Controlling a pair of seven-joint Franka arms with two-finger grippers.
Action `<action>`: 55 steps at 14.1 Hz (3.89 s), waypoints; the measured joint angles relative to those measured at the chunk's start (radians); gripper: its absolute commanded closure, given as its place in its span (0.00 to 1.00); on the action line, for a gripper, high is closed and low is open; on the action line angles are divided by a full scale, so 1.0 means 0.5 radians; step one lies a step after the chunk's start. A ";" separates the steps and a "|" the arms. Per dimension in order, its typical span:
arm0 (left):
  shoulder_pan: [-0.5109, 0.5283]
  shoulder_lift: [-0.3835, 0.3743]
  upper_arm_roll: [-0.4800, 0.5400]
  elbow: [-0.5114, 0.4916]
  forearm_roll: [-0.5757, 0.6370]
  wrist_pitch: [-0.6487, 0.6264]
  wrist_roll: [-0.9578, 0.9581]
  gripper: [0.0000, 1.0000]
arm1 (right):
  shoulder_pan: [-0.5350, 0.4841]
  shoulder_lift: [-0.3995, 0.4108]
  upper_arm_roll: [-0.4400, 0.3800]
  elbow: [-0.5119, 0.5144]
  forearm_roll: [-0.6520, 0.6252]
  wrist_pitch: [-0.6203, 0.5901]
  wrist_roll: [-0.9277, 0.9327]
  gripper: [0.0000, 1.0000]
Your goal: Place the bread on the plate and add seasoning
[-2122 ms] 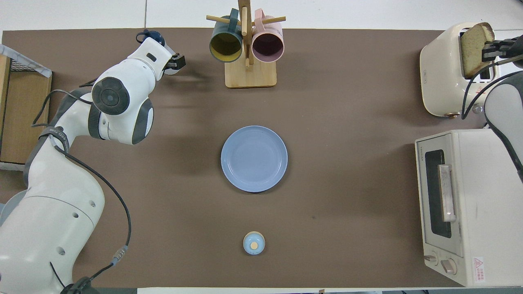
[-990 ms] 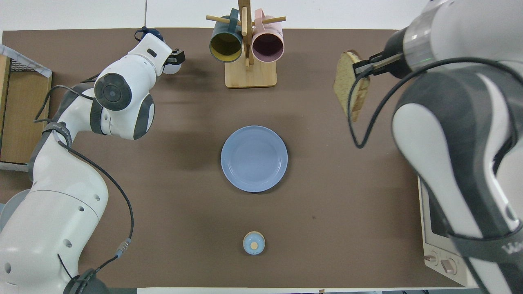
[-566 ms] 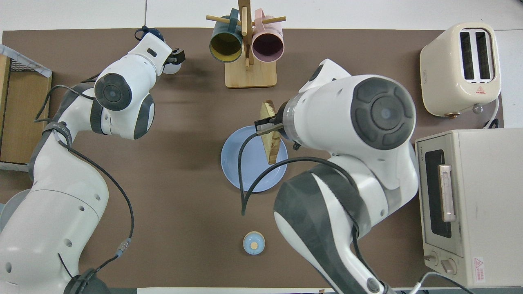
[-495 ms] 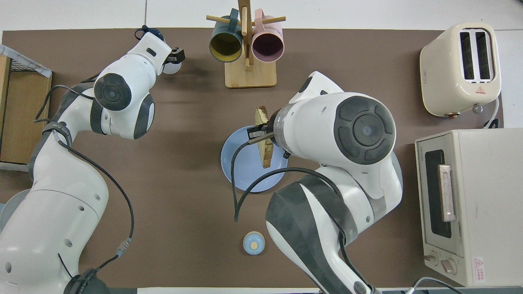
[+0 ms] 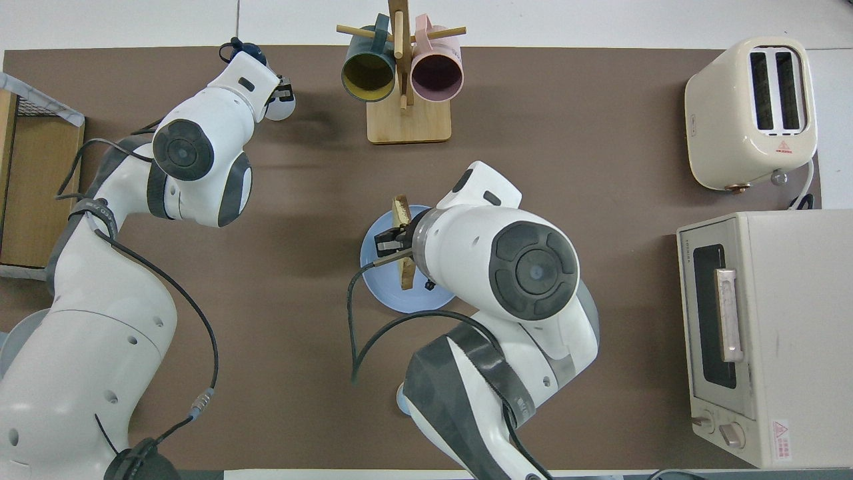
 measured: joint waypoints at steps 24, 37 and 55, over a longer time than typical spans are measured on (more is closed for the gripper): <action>-0.050 -1.426 -0.005 -0.478 -0.286 -2.075 2.016 1.00 | -0.055 -0.017 -0.027 -0.387 0.004 0.368 0.108 1.00; -0.027 -1.730 -0.013 -0.706 -0.290 -2.454 2.612 1.00 | -0.163 -0.073 -0.023 -0.616 0.004 0.558 0.104 0.00; -0.262 -1.799 -0.059 -0.859 -0.299 -2.313 2.882 1.00 | -0.289 -0.194 -0.009 0.309 0.963 -0.807 0.215 0.32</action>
